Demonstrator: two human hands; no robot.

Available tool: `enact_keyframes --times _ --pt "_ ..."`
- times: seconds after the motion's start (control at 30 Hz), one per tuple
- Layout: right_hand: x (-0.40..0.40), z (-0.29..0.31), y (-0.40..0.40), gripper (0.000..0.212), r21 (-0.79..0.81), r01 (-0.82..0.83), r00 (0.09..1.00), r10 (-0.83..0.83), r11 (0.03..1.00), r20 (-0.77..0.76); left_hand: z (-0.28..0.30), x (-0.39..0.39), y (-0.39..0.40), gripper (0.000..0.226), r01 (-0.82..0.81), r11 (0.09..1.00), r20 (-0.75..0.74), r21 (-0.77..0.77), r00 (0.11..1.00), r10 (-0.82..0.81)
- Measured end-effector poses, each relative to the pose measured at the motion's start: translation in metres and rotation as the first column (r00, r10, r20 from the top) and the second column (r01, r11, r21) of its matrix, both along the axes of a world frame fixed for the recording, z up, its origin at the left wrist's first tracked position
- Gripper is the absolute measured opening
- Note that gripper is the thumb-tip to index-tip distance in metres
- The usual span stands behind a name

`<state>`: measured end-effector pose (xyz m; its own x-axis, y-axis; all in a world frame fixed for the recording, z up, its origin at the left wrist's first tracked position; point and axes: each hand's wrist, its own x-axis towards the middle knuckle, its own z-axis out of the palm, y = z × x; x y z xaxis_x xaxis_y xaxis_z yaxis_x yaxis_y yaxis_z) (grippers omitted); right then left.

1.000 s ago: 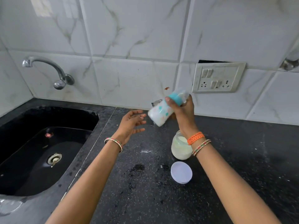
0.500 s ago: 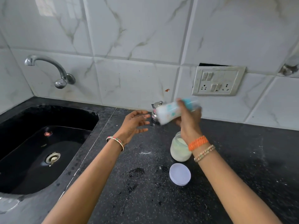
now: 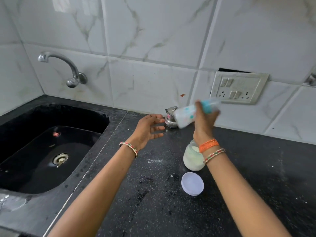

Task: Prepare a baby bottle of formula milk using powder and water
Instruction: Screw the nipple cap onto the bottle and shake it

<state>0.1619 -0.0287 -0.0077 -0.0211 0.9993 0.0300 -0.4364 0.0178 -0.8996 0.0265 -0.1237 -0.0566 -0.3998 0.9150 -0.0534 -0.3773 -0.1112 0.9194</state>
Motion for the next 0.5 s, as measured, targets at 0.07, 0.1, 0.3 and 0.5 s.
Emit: enact_keyframes --times 0.07,0.1,0.3,0.5 --pt "-0.002 -0.014 0.001 0.038 -0.048 -0.184 0.977 0.189 0.982 0.103 -0.002 -0.001 -0.001 0.013 0.025 0.999 -0.022 -0.022 0.999 -0.026" --pt "-0.003 -0.016 0.000 0.041 -0.063 -0.148 0.984 0.153 0.987 0.088 -0.002 -0.002 -0.001 0.013 0.019 1.000 -0.021 -0.023 1.000 -0.019" --pt "-0.013 -0.033 -0.012 0.051 0.144 0.048 0.946 -0.091 0.988 0.311 -0.012 0.001 -0.004 0.033 0.409 0.898 0.005 -0.163 0.911 -0.413" --pt "-0.012 -0.034 -0.018 0.059 0.319 -0.127 0.900 -0.026 0.939 0.436 -0.027 -0.001 -0.002 0.033 0.312 0.948 0.093 -0.063 0.948 -0.305"
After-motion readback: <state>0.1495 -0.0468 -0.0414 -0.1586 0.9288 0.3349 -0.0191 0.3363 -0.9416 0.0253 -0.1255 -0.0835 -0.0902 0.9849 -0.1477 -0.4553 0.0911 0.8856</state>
